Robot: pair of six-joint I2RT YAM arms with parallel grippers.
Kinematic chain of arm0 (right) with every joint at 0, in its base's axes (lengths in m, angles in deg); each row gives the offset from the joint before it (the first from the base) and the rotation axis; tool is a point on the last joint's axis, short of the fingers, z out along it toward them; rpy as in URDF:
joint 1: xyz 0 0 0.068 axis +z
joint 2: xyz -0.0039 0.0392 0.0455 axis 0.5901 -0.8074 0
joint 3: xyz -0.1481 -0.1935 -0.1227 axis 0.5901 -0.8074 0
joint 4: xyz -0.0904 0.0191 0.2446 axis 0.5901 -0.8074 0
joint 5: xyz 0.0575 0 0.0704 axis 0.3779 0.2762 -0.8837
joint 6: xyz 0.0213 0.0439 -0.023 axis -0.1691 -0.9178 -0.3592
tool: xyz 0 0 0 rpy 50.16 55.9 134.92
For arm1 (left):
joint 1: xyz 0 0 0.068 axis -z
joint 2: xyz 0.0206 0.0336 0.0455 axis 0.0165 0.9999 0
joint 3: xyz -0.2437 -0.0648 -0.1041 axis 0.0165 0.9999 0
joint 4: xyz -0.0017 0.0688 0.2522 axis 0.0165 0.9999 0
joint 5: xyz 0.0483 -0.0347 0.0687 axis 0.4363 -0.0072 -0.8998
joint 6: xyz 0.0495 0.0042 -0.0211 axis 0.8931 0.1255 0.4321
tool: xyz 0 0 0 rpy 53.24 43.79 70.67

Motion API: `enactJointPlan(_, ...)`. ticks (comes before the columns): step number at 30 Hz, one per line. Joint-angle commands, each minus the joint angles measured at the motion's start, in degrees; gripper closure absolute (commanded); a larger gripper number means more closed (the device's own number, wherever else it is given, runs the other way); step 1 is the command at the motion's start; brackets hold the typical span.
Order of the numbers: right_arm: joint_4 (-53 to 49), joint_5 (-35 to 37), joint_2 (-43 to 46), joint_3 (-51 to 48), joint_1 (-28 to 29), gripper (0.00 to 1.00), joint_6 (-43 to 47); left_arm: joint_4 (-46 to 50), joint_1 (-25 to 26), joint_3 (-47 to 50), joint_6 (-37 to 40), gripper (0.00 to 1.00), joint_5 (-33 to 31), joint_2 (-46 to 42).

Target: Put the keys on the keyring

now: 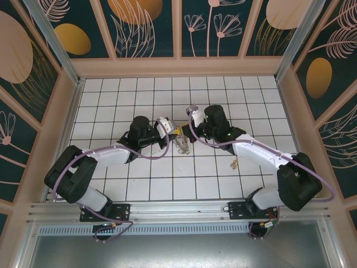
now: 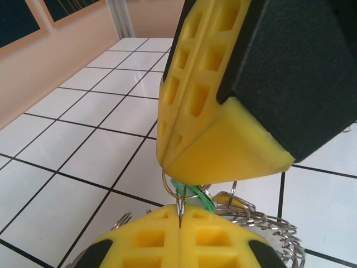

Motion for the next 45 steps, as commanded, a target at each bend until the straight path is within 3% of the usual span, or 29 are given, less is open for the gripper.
enactJointPlan(1,1.7,4.9,1.1,-1.0,-0.9,1.0,-1.8,-2.2,-0.3,1.2,-1.6,1.0,-0.2,-1.5)
enactJointPlan(24,-0.5,-4.1,-4.4,0.8,-5.2,1.0,-5.4,-12.1,-0.2,2.9,-6.4,1.0,1.7,-0.3)
enactJointPlan(45,0.3,-14.8,-10.2,2.8,-9.6,1.0,-9.1,-13.3,-0.3,3.2,-6.4,1.0,2.9,0.2)
